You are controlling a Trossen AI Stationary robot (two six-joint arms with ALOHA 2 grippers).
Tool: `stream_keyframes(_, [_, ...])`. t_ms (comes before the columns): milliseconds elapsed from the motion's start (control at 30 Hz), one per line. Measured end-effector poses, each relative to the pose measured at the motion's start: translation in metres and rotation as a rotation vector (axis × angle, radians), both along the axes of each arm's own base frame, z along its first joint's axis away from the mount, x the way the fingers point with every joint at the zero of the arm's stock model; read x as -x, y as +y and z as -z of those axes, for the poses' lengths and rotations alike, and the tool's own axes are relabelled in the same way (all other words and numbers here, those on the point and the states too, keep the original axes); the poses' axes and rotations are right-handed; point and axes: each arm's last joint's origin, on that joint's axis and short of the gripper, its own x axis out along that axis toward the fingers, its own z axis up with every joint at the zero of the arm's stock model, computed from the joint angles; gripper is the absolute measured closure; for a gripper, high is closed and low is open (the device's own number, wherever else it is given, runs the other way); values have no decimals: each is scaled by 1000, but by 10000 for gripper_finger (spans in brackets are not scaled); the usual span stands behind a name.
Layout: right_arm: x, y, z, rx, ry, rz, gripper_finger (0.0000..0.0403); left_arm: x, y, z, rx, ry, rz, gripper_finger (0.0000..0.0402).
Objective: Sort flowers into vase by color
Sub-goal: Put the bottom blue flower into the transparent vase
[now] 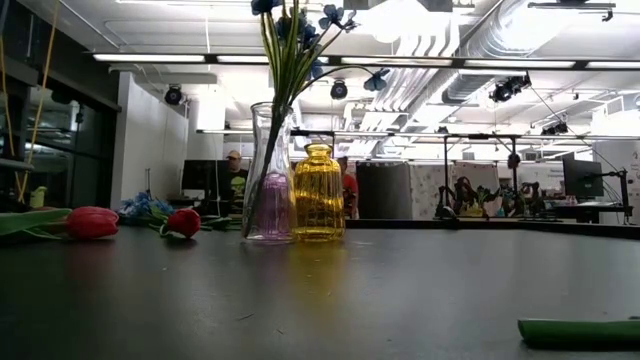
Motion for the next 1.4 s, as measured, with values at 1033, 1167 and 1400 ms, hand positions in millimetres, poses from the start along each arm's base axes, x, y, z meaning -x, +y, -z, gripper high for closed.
stream_keyframes(1033, [195, 94, -46, -39, 149, 365, 403, -50, -25, 121, 140, 270, 93, 249])
stream_keyframes(1167, [198, 87, -47, -67, 129, 382, 403, -73, -49, 130, 61, 273, 132, 356])
stream_keyframes(1400, [194, 69, -51, -55, 149, 435, 403, -114, -92, 148, -42, 166, 26, 400])
